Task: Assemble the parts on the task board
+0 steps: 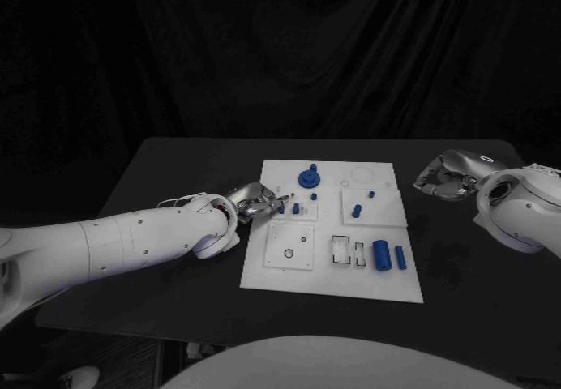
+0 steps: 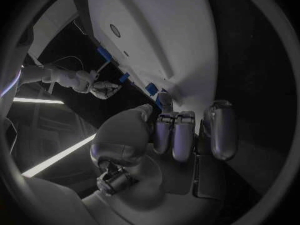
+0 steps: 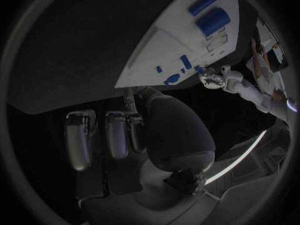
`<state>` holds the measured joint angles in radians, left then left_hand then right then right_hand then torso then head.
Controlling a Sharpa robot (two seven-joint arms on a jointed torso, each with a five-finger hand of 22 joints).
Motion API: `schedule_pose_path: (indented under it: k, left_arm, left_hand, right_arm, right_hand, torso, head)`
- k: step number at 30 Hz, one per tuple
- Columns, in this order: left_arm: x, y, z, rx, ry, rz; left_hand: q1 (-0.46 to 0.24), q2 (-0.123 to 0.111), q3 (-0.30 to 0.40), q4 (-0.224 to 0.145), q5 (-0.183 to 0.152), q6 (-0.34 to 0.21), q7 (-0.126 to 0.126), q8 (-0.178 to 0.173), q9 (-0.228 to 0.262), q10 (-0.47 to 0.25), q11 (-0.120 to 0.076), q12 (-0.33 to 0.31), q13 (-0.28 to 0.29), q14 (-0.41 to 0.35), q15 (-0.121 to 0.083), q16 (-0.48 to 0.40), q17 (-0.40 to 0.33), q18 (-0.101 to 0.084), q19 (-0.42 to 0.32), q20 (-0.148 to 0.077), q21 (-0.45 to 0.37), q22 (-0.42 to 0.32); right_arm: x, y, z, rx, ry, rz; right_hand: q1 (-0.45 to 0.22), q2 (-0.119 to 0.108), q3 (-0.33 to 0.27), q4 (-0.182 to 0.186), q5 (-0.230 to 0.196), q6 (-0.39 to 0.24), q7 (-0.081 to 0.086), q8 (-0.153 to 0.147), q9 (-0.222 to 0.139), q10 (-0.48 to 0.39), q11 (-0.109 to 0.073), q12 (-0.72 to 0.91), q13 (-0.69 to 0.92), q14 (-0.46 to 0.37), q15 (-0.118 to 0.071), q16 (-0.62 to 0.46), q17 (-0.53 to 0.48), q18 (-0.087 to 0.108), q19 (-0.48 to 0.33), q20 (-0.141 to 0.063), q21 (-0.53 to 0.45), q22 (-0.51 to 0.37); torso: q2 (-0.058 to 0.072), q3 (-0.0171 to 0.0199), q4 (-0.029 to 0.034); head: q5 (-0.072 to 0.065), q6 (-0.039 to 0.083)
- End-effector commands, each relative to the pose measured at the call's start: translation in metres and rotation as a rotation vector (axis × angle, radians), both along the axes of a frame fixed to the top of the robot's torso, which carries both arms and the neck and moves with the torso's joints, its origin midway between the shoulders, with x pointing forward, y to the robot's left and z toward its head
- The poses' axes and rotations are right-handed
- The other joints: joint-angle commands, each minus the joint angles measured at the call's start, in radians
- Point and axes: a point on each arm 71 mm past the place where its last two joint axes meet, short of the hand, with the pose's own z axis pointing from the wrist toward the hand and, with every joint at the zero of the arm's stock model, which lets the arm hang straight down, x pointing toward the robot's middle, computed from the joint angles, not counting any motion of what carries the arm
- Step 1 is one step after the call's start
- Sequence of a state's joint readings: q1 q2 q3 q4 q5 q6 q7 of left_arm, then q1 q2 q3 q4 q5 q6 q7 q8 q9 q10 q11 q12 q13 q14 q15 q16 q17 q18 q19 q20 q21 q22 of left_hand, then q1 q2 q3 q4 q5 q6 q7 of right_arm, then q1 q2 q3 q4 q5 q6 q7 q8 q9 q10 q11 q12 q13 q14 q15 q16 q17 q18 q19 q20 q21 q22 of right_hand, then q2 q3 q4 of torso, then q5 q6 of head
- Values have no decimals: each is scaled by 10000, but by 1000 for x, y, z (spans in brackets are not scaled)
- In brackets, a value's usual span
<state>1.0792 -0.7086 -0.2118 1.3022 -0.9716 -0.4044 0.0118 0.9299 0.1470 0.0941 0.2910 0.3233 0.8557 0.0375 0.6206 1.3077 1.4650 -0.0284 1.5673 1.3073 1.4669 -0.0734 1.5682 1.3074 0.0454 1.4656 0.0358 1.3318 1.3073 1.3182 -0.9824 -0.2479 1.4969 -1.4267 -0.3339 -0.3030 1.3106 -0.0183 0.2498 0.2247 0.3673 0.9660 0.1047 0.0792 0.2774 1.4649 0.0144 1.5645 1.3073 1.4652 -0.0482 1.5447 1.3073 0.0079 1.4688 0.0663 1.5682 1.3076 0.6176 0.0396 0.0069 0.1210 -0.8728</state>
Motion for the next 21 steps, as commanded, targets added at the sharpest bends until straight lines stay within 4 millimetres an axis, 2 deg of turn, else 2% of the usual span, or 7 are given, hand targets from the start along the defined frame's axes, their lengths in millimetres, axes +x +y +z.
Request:
schedule_pose_path:
  k: [1,2,5,7,13,15,21]
  left_arm:
    - [-1,0,-2,57,272,-33]
    - [-1,0,-3,95,330,-3]
    - [-1,1,-3,149,431,19]
    - [-1,0,-4,165,472,16]
    - [-2,-1,-4,164,514,-24]
    - [-2,-2,-4,161,518,-37]
    - [-1,-1,-4,173,521,-34]
  left_hand:
    - [133,4,-55,-8,75,-105,-12,8,413,1058,-38,35,2635,1039,-77,26,2634,81,63,-54,67,1930]
    - [589,-132,98,-93,549,-295,-23,60,390,1058,-41,35,2635,1039,-88,26,2634,79,68,-58,87,1933]
    - [774,-186,171,-108,622,-350,-28,102,384,1058,-50,35,2635,1039,-86,26,2634,83,60,-60,73,1928]
    - [1303,-329,445,-417,756,-507,-60,105,362,1058,-78,35,2635,1039,-108,26,2634,82,64,-73,89,1931]
    - [1489,-516,537,-489,587,-563,-49,120,350,1058,-75,35,2635,1039,-108,26,2634,81,62,-79,92,1930]
    - [1624,-633,588,-560,389,-579,-52,134,344,1058,-76,35,2635,1039,-108,26,2634,79,65,-80,101,1932]
    - [1784,-696,687,-646,316,-632,-57,101,331,1058,-78,35,2635,1039,-110,26,2634,83,55,-81,85,1927]
  right_arm:
    - [0,-1,-1,-76,63,-131]
    - [0,-1,-1,-77,61,-135]
    - [0,-1,-1,-76,57,-138]
    - [0,-1,-1,-74,54,-137]
    - [0,-1,-1,-73,50,-140]
    - [0,-2,-1,-73,50,-140]
    - [0,-1,-1,-74,53,-130]
  right_hand:
    - [87,-18,-4,-49,60,-21,-28,-37,-11,1059,-65,63,2635,976,-65,-24,2302,-51,961,-76,-64,2596]
    - [87,-18,-4,-49,60,-21,-28,-37,-11,1059,-65,63,2635,976,-65,-24,2302,-51,961,-76,-64,2596]
    - [87,-18,-4,-49,60,-21,-28,-37,-11,1059,-65,63,2635,976,-65,-24,2302,-51,961,-76,-64,2596]
    - [87,-18,-4,-49,60,-21,-28,-37,-11,1059,-65,63,2635,976,-65,-24,2302,-51,961,-76,-64,2596]
    - [95,-19,8,-64,64,-51,-30,-54,-18,1059,-76,63,2635,977,-76,-21,2305,-49,957,-85,-71,2593]
    - [95,-19,8,-64,64,-51,-30,-54,-18,1059,-76,63,2635,977,-76,-21,2305,-49,957,-85,-71,2593]
    - [95,-19,8,-64,64,-51,-30,-54,-18,1059,-76,63,2635,977,-76,-21,2305,-49,957,-85,-71,2593]
  torso:
    - [-7,4,1]
    - [-9,4,-4]
    - [-13,2,-13]
    - [-13,0,-7]
    - [-16,5,-4]
    - [-19,3,1]
    - [-14,-1,-1]
  head:
    - [-7,2]
    - [-3,2]
    - [15,2]
    - [10,2]
    - [4,2]
    - [4,2]
    - [-3,2]
